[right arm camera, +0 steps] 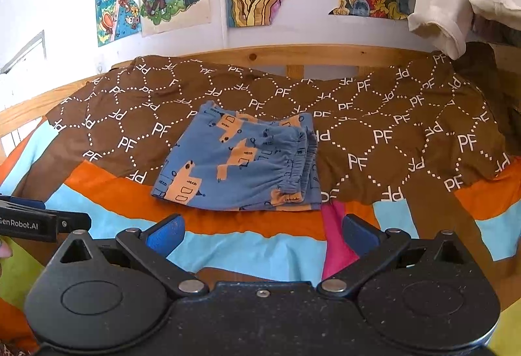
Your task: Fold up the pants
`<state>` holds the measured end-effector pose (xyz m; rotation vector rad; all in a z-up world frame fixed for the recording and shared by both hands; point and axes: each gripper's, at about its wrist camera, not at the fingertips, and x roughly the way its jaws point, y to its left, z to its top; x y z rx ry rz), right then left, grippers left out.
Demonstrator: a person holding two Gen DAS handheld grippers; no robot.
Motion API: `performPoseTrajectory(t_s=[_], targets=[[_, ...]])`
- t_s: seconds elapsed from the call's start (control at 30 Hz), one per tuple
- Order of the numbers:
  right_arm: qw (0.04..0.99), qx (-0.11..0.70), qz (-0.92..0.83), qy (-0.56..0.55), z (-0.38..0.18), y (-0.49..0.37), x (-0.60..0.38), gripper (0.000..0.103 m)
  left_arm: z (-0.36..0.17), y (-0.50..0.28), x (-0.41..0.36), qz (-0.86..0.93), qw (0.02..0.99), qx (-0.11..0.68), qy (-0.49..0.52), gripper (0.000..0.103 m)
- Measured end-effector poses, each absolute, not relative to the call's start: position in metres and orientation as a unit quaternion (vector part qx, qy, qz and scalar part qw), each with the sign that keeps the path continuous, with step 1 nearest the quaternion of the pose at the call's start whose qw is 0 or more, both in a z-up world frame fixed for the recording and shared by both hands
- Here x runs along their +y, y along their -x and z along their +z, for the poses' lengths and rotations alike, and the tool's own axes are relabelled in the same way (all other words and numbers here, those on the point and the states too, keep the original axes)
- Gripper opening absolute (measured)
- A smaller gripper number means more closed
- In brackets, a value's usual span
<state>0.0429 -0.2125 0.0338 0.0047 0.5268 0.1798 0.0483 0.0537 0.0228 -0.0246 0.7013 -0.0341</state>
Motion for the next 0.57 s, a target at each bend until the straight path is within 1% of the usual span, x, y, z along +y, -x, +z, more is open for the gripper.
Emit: performPoseTrajectory(t_s=[0.3,0.57], targets=[[0.959,0.270,0.090,0.002,0.0310,-0.0454,-0.2093,0.102,0.0210,-0.0522,0.0556,-0.006,0.931,0.363,0.024,0.103],[0.956,0.278,0.093,0.006,0.0284,-0.0481,-0.2056,0.102,0.0189,-0.0520,0.0562,-0.010,0.932,0.362,0.027,0.103]])
